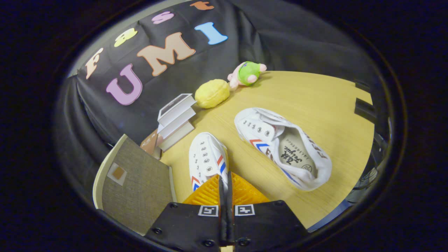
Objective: Open the storage box then place both shoes into the box .Put the left shoe in first, then the right shoe, with the right side of both shoes facing outward in a uniform manner.
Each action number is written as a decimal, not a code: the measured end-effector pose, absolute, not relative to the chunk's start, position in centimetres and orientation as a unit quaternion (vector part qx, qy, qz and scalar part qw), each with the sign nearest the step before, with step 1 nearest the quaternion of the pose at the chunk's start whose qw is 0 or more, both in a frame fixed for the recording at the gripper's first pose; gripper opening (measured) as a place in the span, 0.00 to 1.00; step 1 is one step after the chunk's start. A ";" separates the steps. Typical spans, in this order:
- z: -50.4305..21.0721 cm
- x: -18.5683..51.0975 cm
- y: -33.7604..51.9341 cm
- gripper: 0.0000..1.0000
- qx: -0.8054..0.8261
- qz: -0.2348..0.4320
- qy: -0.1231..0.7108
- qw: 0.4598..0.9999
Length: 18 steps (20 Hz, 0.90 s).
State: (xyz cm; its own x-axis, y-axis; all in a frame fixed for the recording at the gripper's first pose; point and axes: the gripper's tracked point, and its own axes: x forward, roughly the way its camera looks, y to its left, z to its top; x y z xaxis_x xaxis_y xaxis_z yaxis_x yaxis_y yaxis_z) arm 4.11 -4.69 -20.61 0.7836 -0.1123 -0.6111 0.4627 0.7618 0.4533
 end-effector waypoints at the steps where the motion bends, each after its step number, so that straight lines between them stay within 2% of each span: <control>1: -20.5 4.2 -4.8 0.03 0.297 -0.158 0.282 0.899; 6: -16.0 6.3 -3.1 0.03 0.322 -0.121 0.219 0.913; 18: 1.9 8.4 2.3 0.03 0.181 -0.071 0.100 0.976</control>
